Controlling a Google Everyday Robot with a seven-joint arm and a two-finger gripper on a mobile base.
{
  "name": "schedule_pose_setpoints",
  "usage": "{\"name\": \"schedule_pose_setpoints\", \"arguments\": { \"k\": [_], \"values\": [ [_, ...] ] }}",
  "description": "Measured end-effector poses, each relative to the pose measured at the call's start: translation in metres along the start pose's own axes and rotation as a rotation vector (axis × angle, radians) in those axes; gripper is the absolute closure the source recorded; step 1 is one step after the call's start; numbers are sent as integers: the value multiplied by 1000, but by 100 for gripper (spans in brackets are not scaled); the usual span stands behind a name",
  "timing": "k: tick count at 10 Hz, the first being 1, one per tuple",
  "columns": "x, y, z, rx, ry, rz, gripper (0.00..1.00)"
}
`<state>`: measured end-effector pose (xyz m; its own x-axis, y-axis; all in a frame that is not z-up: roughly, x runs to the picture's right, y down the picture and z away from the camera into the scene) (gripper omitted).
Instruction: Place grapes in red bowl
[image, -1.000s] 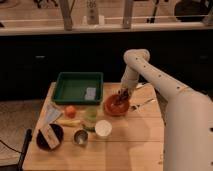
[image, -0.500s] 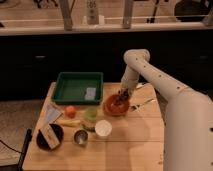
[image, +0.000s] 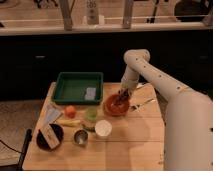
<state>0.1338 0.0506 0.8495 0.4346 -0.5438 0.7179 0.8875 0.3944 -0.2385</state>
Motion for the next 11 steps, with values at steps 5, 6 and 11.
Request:
{"name": "schedule_pose_setpoints", "arguments": {
  "k": [5,6,11],
  "values": [
    [-2,-8,2,-14,7,-13,42],
    [-2,-10,2,-16,8,-17,33],
    [-3,-13,3,-38,11,-24,20]
  ]
}}
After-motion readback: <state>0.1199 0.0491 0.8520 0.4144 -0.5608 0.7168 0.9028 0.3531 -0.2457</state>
